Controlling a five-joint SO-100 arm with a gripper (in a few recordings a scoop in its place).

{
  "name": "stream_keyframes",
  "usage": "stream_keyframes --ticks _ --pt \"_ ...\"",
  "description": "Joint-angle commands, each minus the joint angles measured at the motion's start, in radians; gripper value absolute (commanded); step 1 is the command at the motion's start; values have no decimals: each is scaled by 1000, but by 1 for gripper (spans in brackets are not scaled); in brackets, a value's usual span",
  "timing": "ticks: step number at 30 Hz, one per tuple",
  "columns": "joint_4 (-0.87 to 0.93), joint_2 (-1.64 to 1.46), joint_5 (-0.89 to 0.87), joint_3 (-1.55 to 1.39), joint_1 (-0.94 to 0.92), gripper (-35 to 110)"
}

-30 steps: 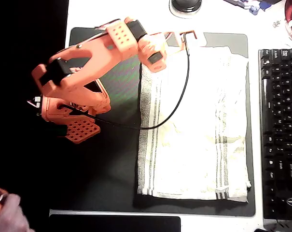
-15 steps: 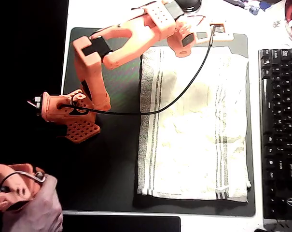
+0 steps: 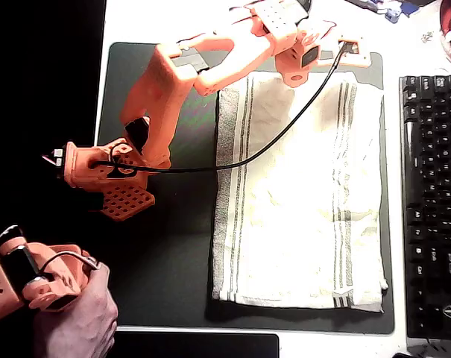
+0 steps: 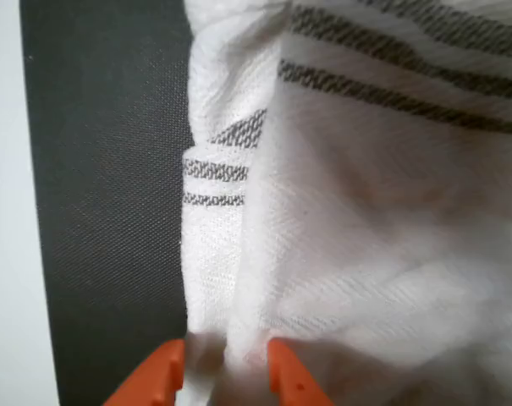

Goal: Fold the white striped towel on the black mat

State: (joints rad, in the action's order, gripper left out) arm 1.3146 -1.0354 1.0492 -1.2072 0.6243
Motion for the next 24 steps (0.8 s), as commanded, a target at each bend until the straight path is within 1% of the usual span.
stream_keyframes --ticks 1,8,12,19,24 --pt "-8 5 14 40 5 15" --pt "-15 61 29 51 -5 18" --pt "-29 92 35 51 -9 13" --pt "-69 103 74 29 -20 1" --pt "-57 58 67 34 -23 0"
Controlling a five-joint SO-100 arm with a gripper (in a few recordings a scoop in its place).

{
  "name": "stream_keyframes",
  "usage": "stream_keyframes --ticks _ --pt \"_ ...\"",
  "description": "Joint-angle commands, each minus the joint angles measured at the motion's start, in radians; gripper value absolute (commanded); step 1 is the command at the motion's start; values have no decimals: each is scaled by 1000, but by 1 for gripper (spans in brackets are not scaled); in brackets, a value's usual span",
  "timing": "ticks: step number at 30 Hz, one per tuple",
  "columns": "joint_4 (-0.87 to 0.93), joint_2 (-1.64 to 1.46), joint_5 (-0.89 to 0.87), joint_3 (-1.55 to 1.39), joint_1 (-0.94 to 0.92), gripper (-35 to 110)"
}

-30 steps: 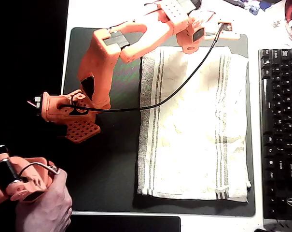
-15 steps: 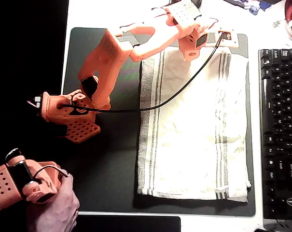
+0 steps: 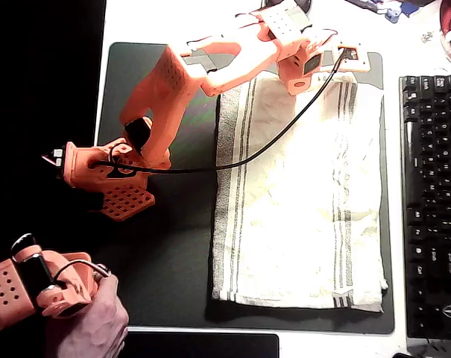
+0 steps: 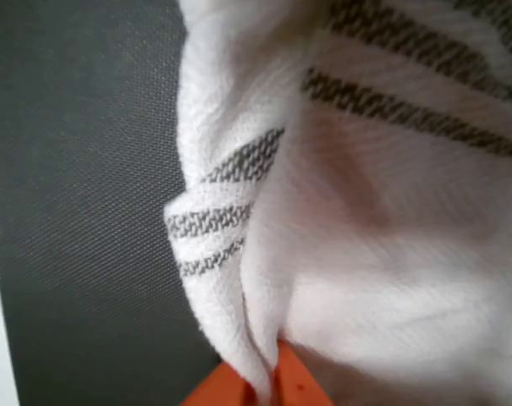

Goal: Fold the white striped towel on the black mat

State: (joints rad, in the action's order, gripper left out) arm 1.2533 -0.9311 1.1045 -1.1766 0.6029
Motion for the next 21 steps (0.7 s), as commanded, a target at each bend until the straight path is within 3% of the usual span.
stream_keyframes --ticks 1,13,21 --pt "12 -63 17 2 -2 0" --pt "38 -416 20 -169 2 0" --pt "97 -634 51 -272 -117 0"
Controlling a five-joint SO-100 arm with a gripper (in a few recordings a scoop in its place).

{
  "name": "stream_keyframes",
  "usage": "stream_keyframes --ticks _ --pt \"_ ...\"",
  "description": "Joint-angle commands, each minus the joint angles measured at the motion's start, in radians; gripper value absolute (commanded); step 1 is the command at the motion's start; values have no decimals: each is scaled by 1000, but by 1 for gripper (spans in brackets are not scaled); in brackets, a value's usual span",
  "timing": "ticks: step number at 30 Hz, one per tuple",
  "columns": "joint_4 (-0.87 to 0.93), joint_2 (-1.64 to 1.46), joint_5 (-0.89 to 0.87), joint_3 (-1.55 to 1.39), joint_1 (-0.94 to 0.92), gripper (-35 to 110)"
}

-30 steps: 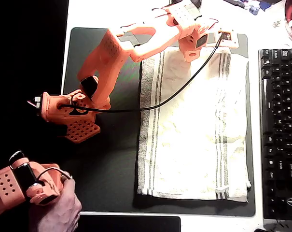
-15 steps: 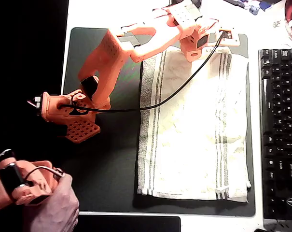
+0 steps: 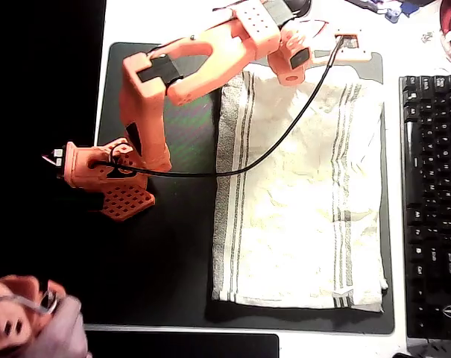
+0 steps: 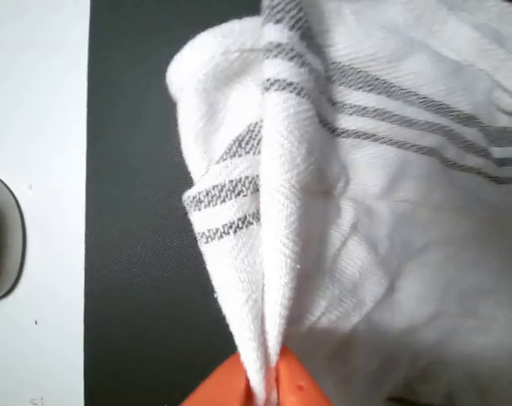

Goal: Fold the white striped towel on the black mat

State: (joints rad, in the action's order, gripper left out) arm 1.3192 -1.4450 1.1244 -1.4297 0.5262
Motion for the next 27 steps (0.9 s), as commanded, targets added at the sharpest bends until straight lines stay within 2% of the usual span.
stream_keyframes --ticks 1,15,22,27 --pt "38 -141 44 -28 -66 0" --pt "189 -298 239 32 -485 0" --pt "186 -284 347 48 -696 0" --pt "115 -233 431 -5 -854 0"
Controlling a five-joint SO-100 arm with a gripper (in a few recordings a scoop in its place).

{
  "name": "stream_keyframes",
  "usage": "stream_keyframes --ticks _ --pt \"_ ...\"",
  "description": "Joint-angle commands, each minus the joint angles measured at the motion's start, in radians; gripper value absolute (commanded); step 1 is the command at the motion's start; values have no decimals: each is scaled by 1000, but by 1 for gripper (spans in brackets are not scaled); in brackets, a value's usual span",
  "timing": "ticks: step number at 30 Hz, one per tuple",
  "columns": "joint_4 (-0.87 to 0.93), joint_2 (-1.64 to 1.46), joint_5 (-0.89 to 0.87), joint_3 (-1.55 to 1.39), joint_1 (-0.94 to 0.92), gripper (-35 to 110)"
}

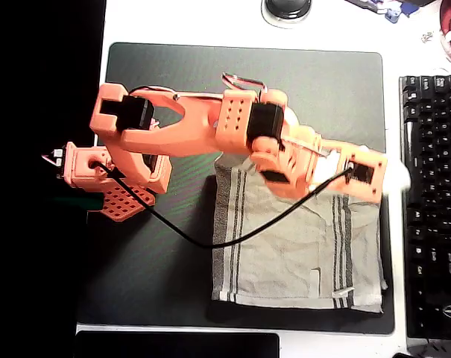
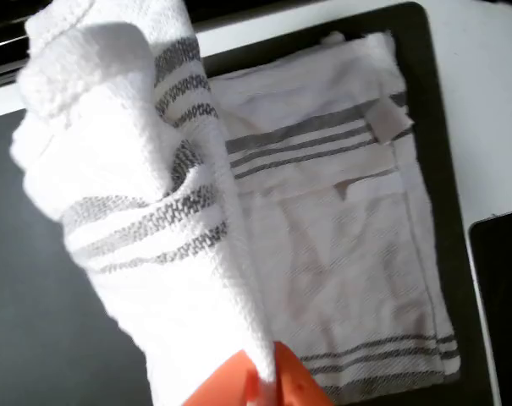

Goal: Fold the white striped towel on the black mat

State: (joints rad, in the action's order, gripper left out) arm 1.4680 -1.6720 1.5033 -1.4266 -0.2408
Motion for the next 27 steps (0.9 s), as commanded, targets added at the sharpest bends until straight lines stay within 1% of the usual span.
stream_keyframes --ticks 1,7,12,17,20,27 --pt "-51 6 67 -11 -118 0" --pt "-130 133 153 -14 -262 0" --pt "-278 238 221 -43 -345 0" --pt "-344 272 268 -66 -397 6" --pt "-342 250 279 -67 -405 8" --pt "-245 74 259 -118 -362 8"
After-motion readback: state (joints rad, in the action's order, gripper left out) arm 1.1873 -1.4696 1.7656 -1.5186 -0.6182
